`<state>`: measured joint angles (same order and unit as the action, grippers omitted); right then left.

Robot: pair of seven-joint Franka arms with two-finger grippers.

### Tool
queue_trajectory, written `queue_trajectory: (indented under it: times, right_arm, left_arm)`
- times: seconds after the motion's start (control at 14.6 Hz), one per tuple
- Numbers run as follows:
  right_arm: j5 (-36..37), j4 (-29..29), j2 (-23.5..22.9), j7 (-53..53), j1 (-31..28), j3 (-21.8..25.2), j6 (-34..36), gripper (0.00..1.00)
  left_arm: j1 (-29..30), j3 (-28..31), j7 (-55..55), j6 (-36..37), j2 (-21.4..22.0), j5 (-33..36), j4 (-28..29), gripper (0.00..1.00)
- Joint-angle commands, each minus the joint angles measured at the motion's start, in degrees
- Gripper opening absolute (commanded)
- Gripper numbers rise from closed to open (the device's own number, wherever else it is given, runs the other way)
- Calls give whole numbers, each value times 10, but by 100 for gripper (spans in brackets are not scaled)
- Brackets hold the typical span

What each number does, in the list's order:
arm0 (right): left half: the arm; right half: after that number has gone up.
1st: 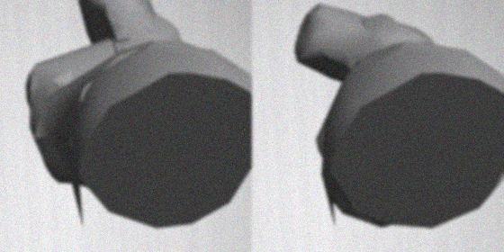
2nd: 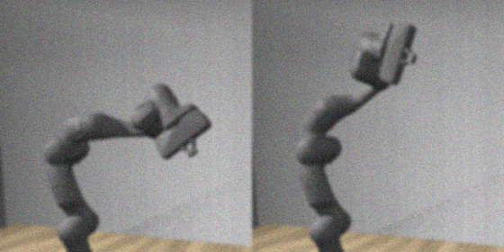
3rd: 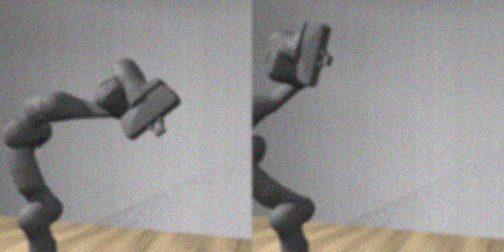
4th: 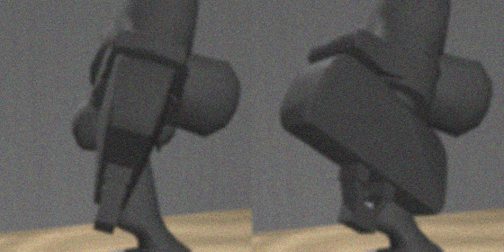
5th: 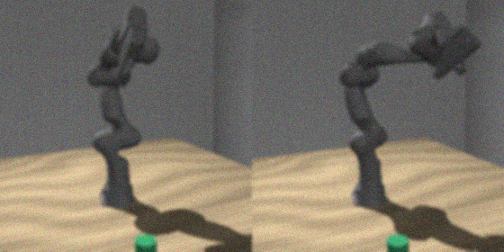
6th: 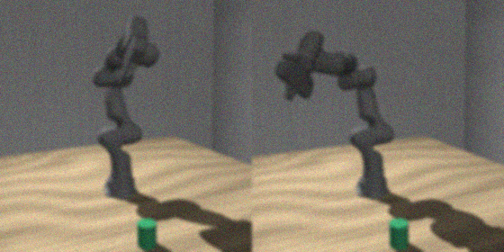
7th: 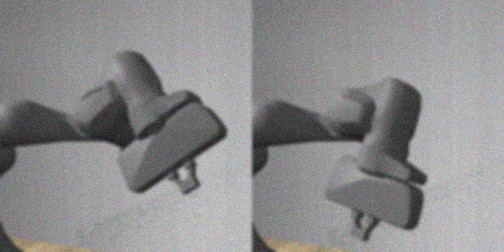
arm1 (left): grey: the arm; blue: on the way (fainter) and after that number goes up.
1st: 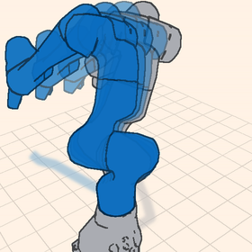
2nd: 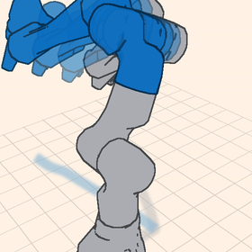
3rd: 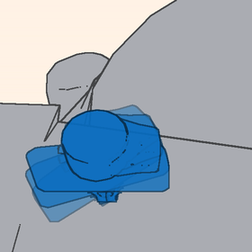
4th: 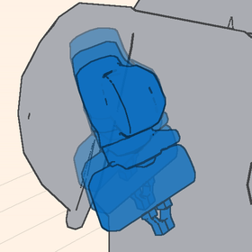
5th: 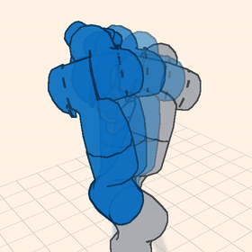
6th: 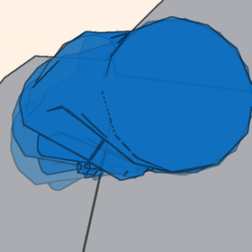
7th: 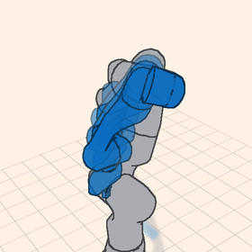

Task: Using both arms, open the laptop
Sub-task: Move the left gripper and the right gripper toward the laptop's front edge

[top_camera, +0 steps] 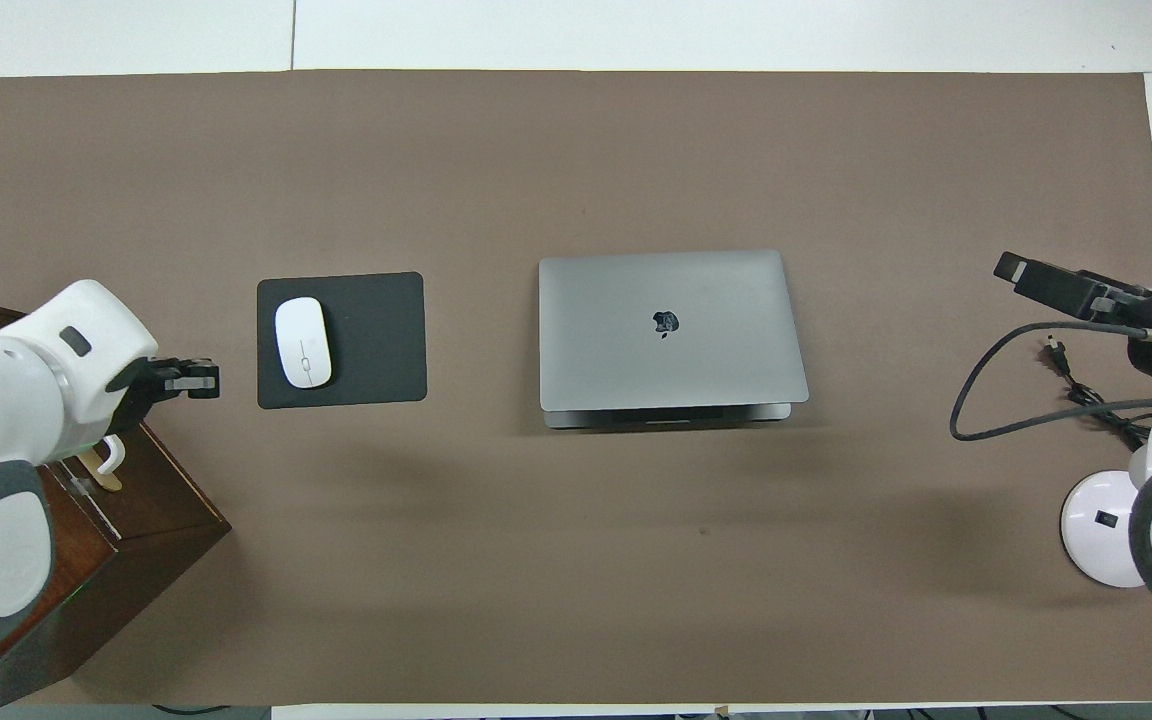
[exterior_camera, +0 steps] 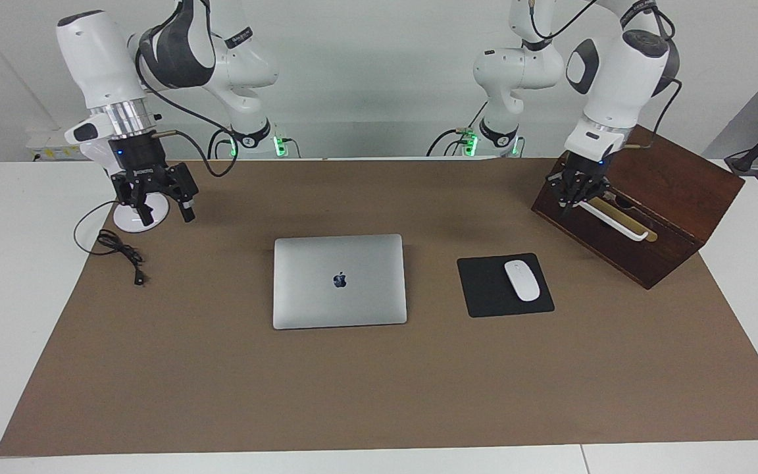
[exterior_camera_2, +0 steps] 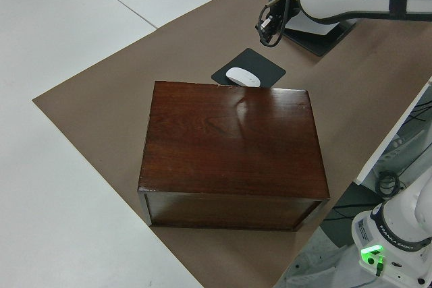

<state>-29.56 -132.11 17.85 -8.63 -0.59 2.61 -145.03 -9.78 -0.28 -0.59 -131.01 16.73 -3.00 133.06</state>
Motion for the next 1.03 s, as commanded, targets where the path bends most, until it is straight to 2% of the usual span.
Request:
queue_trajectory:
  times: [0.0, 0.21, 0.48, 0.69, 0.96]
  right_arm:
    - [-75, -45, 35, -33, 3, -3, -40, 100]
    - [-147, -75, 49, -33, 35, -6, -87, 100]
    - [-209, -143, 64, -33, 109, -6, -206, 100]
    - [-318, -180, 91, -32, 175, -9, -272, 100]
    - [-464, -188, 105, -31, 228, -16, -316, 100]
  left_arm:
    - [-45, 6, -31, -112, 26, -8, 84, 0]
    - [-98, 6, -87, -247, 17, -8, 155, 0]
    - [-139, 6, -100, -362, -5, -8, 208, 0]
    - [-174, 7, -110, -428, -41, -8, 221, 0]
    - [-217, 7, -121, -507, -80, -8, 229, 0]
